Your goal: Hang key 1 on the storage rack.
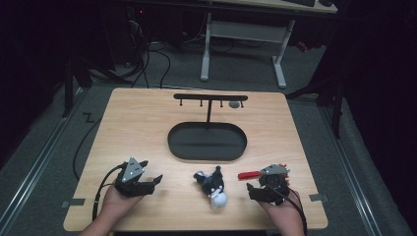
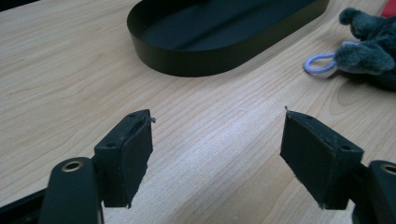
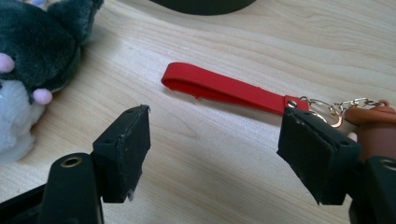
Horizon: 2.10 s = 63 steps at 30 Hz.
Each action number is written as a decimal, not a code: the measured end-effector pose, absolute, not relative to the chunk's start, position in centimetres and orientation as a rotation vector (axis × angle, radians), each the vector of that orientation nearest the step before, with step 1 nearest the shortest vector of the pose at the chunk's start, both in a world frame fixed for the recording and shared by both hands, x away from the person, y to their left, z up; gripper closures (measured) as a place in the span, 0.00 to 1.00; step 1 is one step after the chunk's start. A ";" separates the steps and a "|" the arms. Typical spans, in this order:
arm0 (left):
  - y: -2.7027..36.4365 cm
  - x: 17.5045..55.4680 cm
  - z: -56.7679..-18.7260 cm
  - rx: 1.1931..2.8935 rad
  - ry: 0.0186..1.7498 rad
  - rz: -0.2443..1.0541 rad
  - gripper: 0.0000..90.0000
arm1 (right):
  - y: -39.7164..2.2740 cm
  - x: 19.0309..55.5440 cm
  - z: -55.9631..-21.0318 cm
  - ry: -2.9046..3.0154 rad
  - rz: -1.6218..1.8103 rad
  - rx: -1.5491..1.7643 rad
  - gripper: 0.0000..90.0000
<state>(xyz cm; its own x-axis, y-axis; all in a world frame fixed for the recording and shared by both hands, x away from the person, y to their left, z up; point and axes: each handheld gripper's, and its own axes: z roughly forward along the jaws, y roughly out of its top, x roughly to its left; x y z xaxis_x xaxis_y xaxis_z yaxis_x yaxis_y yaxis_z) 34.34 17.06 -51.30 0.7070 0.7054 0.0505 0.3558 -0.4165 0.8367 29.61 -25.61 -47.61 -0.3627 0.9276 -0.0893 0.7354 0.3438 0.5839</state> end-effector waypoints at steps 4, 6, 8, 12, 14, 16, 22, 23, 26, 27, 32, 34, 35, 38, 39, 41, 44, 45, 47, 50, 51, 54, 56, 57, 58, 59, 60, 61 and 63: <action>16.8 34.5 -51.6 2.043 0.823 0.499 0.28 | -26.0 30.0 -47.8 2.244 0.616 1.474 0.29; 16.6 34.5 -51.7 2.050 0.823 0.501 0.28 | -26.2 30.3 -48.0 2.272 0.598 1.483 0.29; 16.5 34.4 -51.9 2.060 0.822 0.504 0.28 | -26.3 30.5 -48.2 2.297 0.585 1.488 0.29; 16.2 34.2 -51.9 2.068 0.800 0.512 0.28 | -26.3 30.6 -48.4 2.318 0.598 1.499 0.29; 16.1 34.2 -51.9 2.066 0.796 0.511 0.28 | -26.2 30.6 -48.4 2.322 0.600 1.499 0.29; 15.9 34.3 -51.9 2.067 0.796 0.506 0.29 | -26.1 30.4 -48.3 2.328 0.605 1.488 0.30; 15.5 34.6 -52.3 2.088 0.785 0.488 0.29 | -26.4 29.8 -48.4 2.328 0.611 1.483 0.30; 15.5 34.6 -52.4 2.090 0.782 0.485 0.29 | -26.5 29.7 -48.4 2.325 0.613 1.487 0.30; 15.3 34.6 -52.5 2.101 0.773 0.483 0.29 | -26.8 29.4 -48.5 2.308 0.631 1.485 0.29; 15.2 34.6 -52.6 2.111 0.771 0.486 0.29 | -27.0 29.2 -48.5 2.300 0.637 1.488 0.30; 15.0 34.1 -52.5 2.118 0.755 0.489 0.29 | -27.5 28.3 -49.1 2.290 0.665 1.513 0.30; 15.0 34.1 -52.5 2.114 0.751 0.489 0.29 | -27.6 28.1 -49.1 2.294 0.659 1.510 0.30; 15.0 34.1 -52.5 2.113 0.752 0.485 0.29 | -27.7 28.0 -49.1 2.293 0.660 1.510 0.30; 15.0 34.1 -52.5 2.113 0.749 0.477 0.29 | -27.8 28.0 -48.8 2.295 0.670 1.519 0.32; 15.0 34.1 -52.4 2.115 0.745 0.476 0.29 | -27.8 28.1 -48.7 2.303 0.675 1.521 0.32; 15.0 34.0 -52.3 2.112 0.736 0.479 0.29 | -27.9 28.2 -48.4 2.317 0.652 1.545 0.33; 15.1 33.8 -52.0 2.098 0.726 0.489 0.29 | -28.2 28.5 -47.9 2.351 0.622 1.573 0.34; 15.2 33.8 -52.0 2.096 0.724 0.488 0.29 | -28.3 28.6 -47.7 2.355 0.603 1.590 0.34; 15.3 33.7 -51.9 2.095 0.728 0.490 0.29 | -28.6 28.9 -47.4 2.368 0.576 1.615 0.34; 15.4 33.6 -51.9 2.099 0.724 0.497 0.29 | -29.2 29.5 -46.7 2.390 0.538 1.665 0.36; 15.4 33.6 -51.9 2.097 0.720 0.499 0.29 | -29.5 29.7 -46.5 2.396 0.522 1.663 0.38; 15.4 33.6 -51.8 2.097 0.715 0.500 0.29 | -30.1 30.6 -46.0 2.399 0.467 1.682 0.41; 15.3 33.7 -51.8 2.099 0.711 0.501 0.29 | -30.5 31.3 -45.9 2.412 0.416 1.694 0.42; 15.3 33.7 -51.8 2.097 0.711 0.501 0.29 | -30.7 31.6 -45.9 2.423 0.391 1.695 0.42; 15.3 33.7 -51.7 2.097 0.710 0.501 0.29 | -30.9 31.9 -45.9 2.433 0.373 1.697 0.42; 15.2 33.7 -51.7 2.095 0.707 0.499 0.29 | -31.1 32.2 -45.8 2.438 0.356 1.701 0.42; 15.2 33.8 -51.6 2.091 0.706 0.498 0.29 | -31.4 32.5 -45.6 2.435 0.332 1.706 0.42; 15.1 33.8 -51.6 2.090 0.703 0.498 0.29 | -31.5 32.8 -45.5 2.431 0.316 1.705 0.42; 14.9 33.9 -51.6 2.093 0.696 0.496 0.29 | -31.9 33.2 -45.3 2.426 0.303 1.708 0.45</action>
